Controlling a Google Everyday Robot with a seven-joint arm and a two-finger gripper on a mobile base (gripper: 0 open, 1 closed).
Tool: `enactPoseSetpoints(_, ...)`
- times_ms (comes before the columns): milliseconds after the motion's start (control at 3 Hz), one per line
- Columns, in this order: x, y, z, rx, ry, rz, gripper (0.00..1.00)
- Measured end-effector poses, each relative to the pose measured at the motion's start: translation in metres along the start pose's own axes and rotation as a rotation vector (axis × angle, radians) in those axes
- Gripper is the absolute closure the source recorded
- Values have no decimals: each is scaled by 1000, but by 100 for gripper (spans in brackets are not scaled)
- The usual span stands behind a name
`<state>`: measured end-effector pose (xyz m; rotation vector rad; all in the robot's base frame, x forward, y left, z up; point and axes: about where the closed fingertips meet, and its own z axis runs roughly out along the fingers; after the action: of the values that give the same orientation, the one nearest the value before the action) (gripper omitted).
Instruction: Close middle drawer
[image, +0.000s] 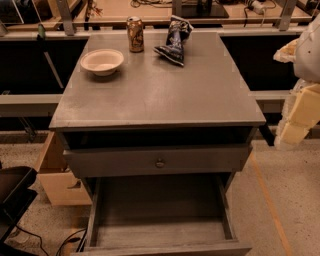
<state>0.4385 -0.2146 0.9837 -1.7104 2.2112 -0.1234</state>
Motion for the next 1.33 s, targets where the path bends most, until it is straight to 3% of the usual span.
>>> enactPoseSetpoints(333, 0, 0, 0, 0, 0, 0, 0)
enactPoseSetpoints(667, 9, 15, 15, -5, 3, 4, 0)
enactPoseSetpoints(1000, 31, 52, 38, 23, -24, 0, 0)
enactPoseSetpoints(1333, 43, 90, 63, 72, -44, -77, 0)
